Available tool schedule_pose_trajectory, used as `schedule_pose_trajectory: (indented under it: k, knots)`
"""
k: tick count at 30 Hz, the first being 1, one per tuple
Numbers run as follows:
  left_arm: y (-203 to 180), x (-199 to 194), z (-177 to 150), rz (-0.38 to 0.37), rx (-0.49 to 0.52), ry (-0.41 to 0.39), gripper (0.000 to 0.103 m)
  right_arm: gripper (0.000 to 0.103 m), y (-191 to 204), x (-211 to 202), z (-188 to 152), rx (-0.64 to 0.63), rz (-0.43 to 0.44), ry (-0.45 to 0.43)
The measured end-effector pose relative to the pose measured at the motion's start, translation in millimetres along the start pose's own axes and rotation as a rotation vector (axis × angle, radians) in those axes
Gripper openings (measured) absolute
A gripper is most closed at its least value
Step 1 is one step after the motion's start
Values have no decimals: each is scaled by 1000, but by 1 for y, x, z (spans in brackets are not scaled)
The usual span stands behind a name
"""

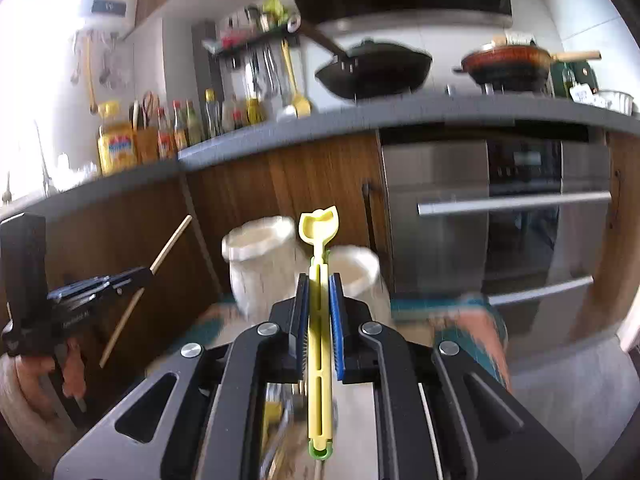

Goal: Organize utensils
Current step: 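Lift the yellow utensil and chopstick and lower them into the ceramic holder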

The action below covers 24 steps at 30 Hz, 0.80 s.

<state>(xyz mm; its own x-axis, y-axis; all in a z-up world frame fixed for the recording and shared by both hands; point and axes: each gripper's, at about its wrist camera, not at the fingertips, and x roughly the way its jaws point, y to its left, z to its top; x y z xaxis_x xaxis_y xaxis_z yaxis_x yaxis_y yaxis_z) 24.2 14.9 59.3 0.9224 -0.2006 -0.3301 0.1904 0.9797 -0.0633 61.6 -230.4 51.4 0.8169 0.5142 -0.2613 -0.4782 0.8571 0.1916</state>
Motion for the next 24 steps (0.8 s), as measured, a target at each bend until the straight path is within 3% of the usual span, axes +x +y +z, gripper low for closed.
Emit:
schedule_pose_trajectory:
  k: [6, 11, 20, 24]
  knots:
    - [-8, 31, 46, -88, -50, -87, 5, 10, -14, 29, 29, 96, 66, -57]
    - [-8, 67, 71, -128, -106, -106, 5, 10, -34, 69, 39, 174, 113, -43]
    - [-6, 108, 97, -99, -153, -207, 5, 10, -54, 112, 38, 247, 115, -32]
    - [-7, 125, 96, -64, -143, -213, 5, 10, -54, 121, 31, 232, 95, -9]
